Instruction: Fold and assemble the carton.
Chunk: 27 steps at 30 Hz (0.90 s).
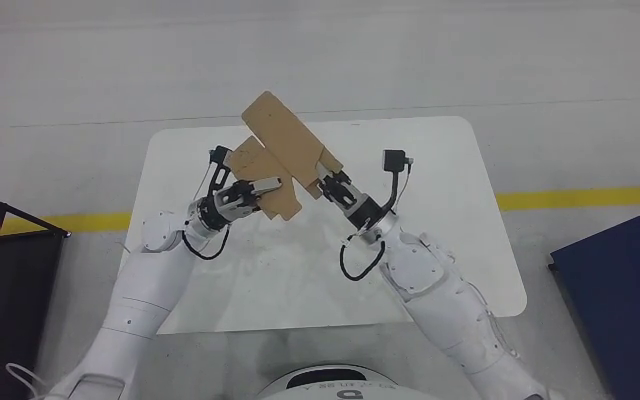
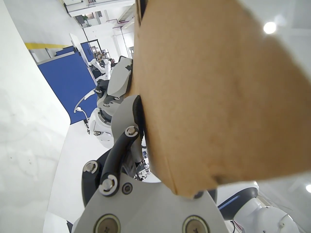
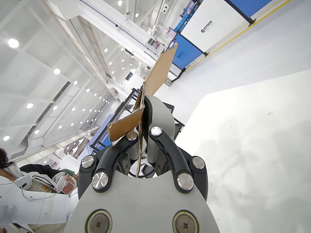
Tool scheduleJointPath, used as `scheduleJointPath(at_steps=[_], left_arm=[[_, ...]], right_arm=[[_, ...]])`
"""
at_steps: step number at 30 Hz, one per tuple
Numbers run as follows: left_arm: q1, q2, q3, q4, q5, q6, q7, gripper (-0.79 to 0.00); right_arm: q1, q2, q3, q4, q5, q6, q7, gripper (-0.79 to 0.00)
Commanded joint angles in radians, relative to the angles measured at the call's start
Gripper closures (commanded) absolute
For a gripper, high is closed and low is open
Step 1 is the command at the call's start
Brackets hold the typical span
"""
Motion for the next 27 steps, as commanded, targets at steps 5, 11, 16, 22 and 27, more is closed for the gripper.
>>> scheduleJointPath(at_steps=[5, 11, 16, 22, 27], left_arm=[[0.019, 0.005, -0.035, 0.024, -0.026, 0.006, -0.031, -0.785], [0.052, 0.015, -0.087, 0.047, -0.025, 0.015, -0.035, -0.785], [0.055, 0.017, -0.101, 0.051, 0.005, 0.011, -0.019, -0.597], [0.051, 0.012, -0.1, 0.019, -0.015, 0.003, 0.018, -0.785], [0.047, 0.011, -0.096, 0.009, 0.016, 0.029, 0.055, -0.785]], right_arm=[[-0.017, 0.0, 0.035, 0.0, 0.072, -0.026, -0.021, 0.0], [-0.031, 0.002, 0.07, -0.01, 0.074, -0.04, -0.033, 0.0], [-0.027, 0.001, 0.067, -0.006, 0.075, -0.037, -0.015, 0.0], [0.001, -0.003, 0.031, 0.026, -0.013, 0.024, 0.019, 0.0], [0.008, -0.006, 0.006, 0.031, -0.078, 0.058, 0.031, 0.0]])
